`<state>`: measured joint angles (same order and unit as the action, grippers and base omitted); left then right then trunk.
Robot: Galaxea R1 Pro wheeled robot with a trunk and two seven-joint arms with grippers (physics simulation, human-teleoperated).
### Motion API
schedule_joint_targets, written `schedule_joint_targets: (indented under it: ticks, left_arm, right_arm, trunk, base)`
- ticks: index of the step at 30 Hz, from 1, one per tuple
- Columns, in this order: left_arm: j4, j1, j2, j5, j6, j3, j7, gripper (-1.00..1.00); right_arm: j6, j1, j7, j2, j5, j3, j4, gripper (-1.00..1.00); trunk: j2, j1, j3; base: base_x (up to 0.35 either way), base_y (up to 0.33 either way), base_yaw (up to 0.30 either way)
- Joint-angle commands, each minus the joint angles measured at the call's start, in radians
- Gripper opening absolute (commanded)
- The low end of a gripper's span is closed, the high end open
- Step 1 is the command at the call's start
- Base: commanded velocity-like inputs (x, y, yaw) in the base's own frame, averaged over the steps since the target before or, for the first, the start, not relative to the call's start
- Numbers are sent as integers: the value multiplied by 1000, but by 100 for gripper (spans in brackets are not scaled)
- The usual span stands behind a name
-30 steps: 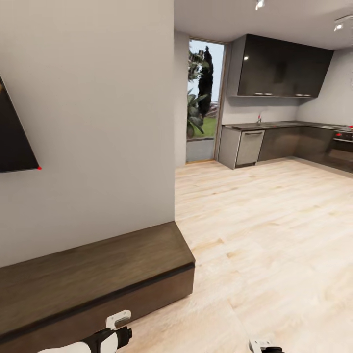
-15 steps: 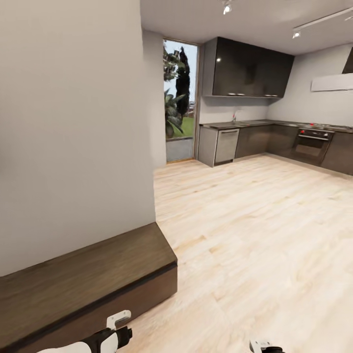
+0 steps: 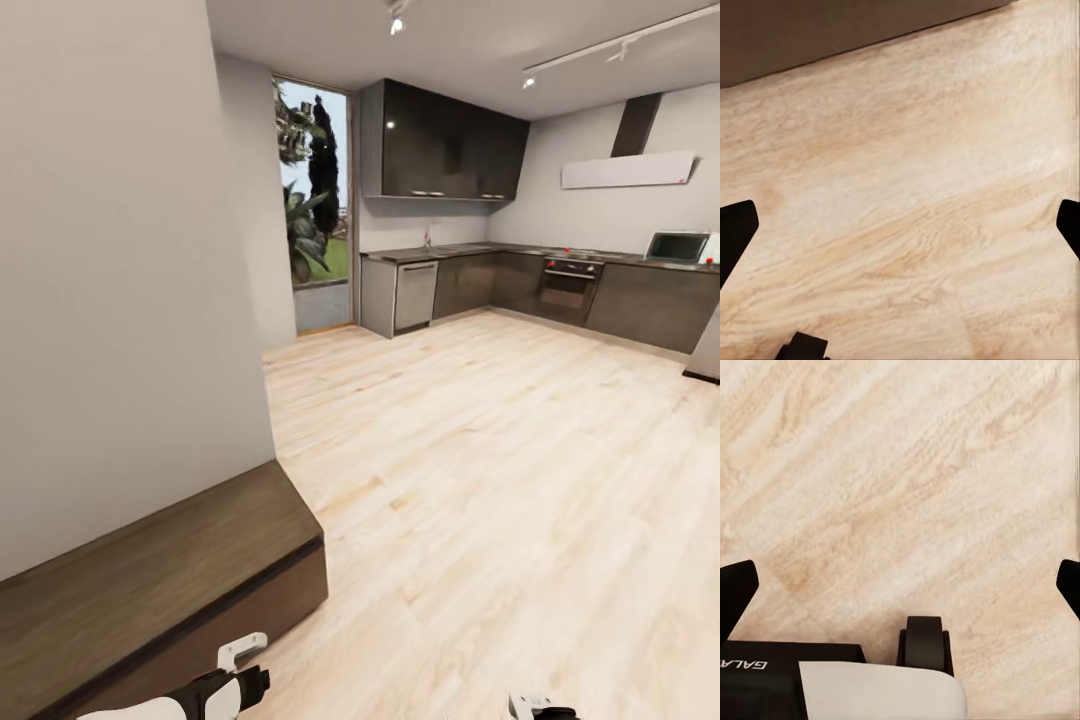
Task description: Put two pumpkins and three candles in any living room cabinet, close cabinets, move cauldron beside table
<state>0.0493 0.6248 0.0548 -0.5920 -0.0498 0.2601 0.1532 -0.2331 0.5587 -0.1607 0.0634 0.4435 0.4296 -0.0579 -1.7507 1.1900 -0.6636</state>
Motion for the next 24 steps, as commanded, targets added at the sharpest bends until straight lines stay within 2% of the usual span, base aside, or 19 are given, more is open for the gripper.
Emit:
schedule_joint_targets:
  ticks: [1, 20, 24]
  left_arm:
    - [1, 1, 0, -6, -2, 8, 3, 100]
    - [1, 1, 1, -6, -2, 8, 3, 100]
    - [0, 1, -3, -16, 0, -3, 3, 100]
  right_arm:
    - [-2, 1, -5, 0, 9, 9, -2, 100]
    - [0, 1, -5, 0, 8, 10, -2, 100]
    - [0, 1, -5, 0, 9, 11, -2, 100]
  trunk:
    - [0, 0, 0]
    - [0, 0, 21]
    - [0, 0, 26]
  base:
    - [0, 0, -285]
    - [0, 0, -232]
    - [0, 0, -214]
